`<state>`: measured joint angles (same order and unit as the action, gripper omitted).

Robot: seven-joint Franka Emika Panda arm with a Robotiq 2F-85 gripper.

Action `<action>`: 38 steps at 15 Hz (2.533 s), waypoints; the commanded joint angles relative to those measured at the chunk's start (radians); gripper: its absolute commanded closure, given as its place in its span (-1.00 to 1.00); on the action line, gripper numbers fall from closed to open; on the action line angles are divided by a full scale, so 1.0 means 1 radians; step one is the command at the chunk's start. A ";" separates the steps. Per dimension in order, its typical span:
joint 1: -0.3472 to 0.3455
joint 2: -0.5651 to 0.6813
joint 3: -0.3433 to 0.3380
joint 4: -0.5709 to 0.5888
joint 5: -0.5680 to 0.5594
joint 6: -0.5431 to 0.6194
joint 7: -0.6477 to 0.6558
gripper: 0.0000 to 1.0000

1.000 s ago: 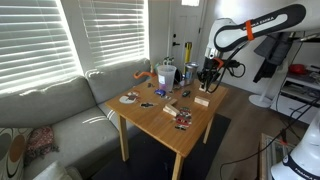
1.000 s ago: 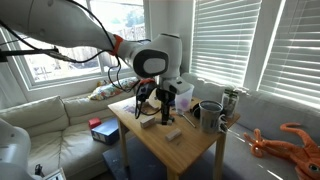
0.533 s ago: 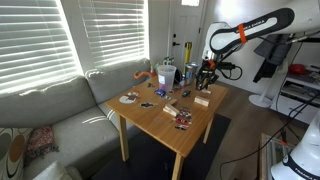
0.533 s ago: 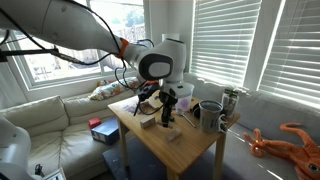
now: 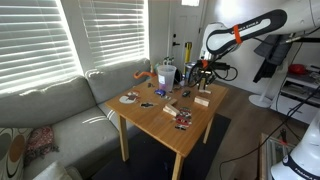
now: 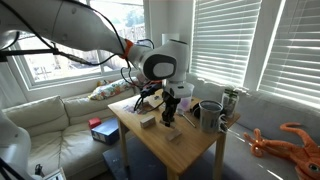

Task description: Unstack two wooden blocks then place the toy car on them

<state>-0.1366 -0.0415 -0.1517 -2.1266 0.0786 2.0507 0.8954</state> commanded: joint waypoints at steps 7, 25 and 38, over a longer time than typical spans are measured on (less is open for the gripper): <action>0.004 0.059 0.014 0.062 0.035 -0.018 0.124 0.86; -0.048 -0.027 -0.028 -0.028 -0.011 0.019 0.104 -1.00; -0.059 0.008 -0.038 -0.053 0.038 0.062 0.111 -1.00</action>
<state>-0.1908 -0.0347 -0.1879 -2.1665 0.0877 2.0856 0.9952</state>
